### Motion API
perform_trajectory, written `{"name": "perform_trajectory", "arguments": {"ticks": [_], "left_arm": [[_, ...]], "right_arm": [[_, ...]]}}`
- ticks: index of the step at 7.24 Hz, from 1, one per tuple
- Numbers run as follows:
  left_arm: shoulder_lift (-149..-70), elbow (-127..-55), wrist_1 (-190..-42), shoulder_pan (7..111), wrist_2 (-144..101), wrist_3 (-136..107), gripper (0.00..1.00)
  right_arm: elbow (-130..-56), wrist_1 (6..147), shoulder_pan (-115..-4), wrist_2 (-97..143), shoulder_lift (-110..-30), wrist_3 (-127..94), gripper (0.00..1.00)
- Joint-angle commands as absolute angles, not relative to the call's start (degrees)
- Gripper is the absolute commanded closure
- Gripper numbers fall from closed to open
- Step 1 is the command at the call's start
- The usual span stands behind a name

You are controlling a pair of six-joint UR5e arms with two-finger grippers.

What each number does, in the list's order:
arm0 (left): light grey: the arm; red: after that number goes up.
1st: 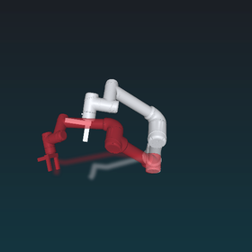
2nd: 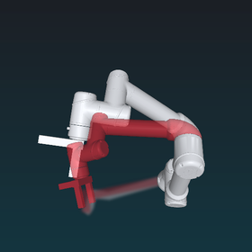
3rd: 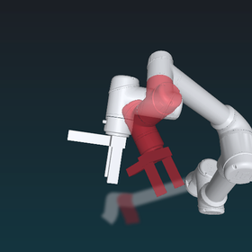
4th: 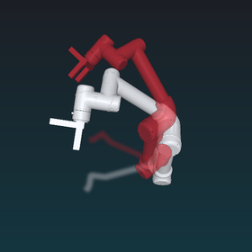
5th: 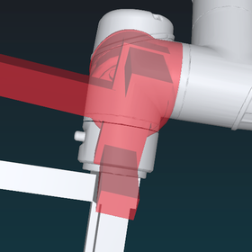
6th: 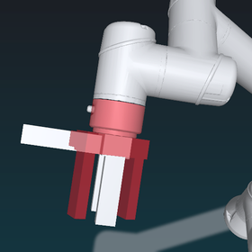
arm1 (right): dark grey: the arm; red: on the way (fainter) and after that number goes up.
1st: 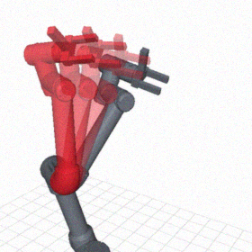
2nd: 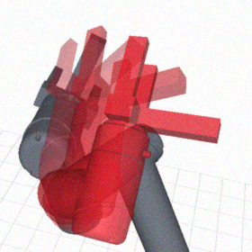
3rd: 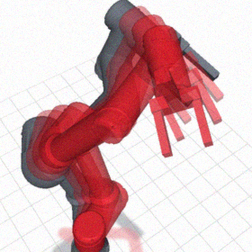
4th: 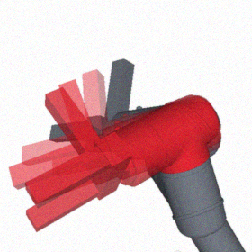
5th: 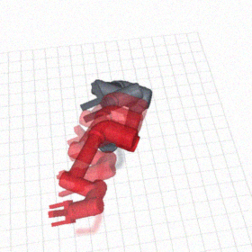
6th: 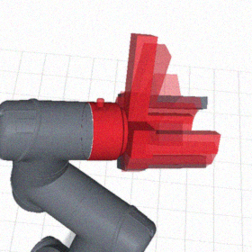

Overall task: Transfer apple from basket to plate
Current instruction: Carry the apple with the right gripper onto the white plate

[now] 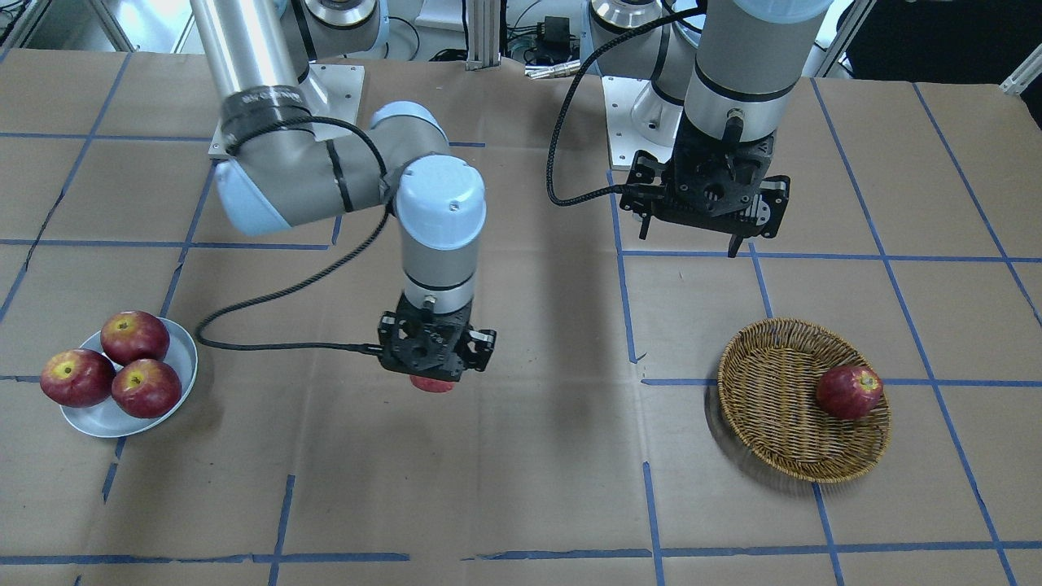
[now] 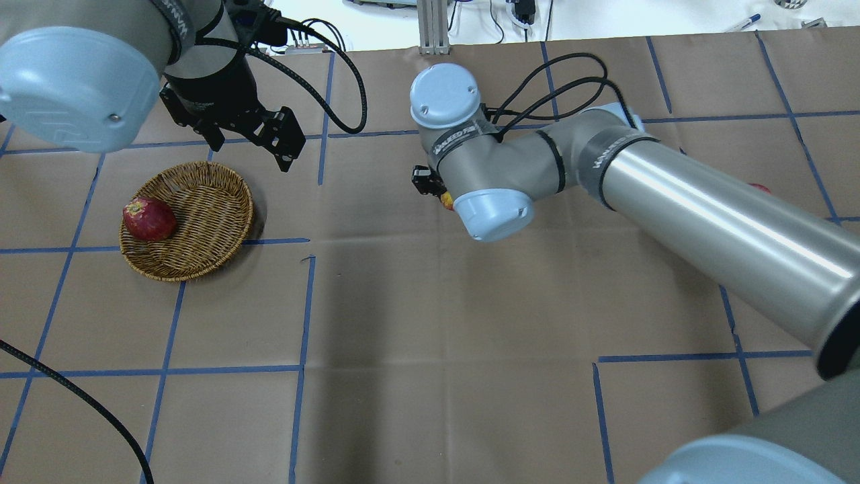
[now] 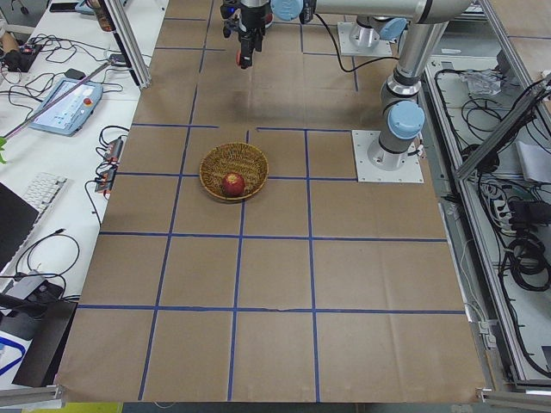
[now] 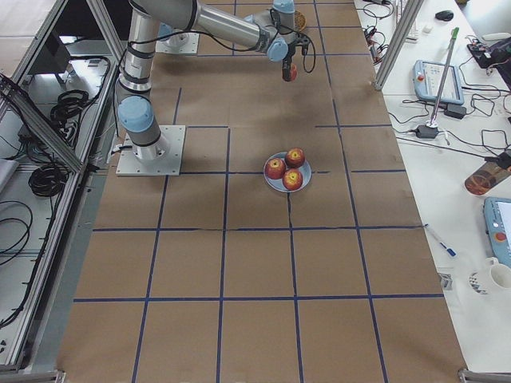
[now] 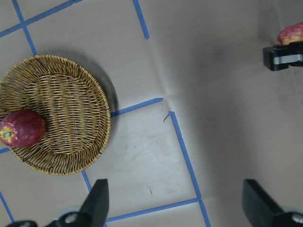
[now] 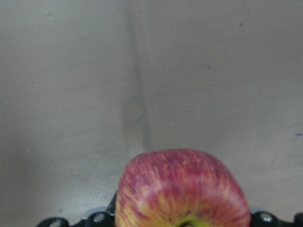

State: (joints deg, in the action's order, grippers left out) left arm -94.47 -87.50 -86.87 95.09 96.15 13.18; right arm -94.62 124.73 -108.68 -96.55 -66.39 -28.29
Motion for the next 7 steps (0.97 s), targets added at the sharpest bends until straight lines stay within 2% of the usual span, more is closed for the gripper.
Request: {"name": "perform_trajectory", "arguments": {"ticks": [1,3,5,7], "left_arm": [[-94.5,-87.5,-86.8,95.1,96.2,13.3,0.01],[-94.5,-87.5,-86.8,95.1,96.2,13.3,0.01],[-94.6,-87.5,-86.8,95.1,96.2,13.3,0.01],[-94.6,-87.5,-86.8,95.1,96.2,13.2,0.01]], "right_arm": [[-99.0,120.1,-98.4,-96.6,-74.8,-16.3,0.49],[-105.0,121.6,-85.1,-95.7,-80.7,1.2,0.49],[-106.2,121.2,-73.0,-94.6,-80.9,15.8,0.49],[-107.0,121.8,-65.4,-91.8,-79.2,25.2,0.49]]}}
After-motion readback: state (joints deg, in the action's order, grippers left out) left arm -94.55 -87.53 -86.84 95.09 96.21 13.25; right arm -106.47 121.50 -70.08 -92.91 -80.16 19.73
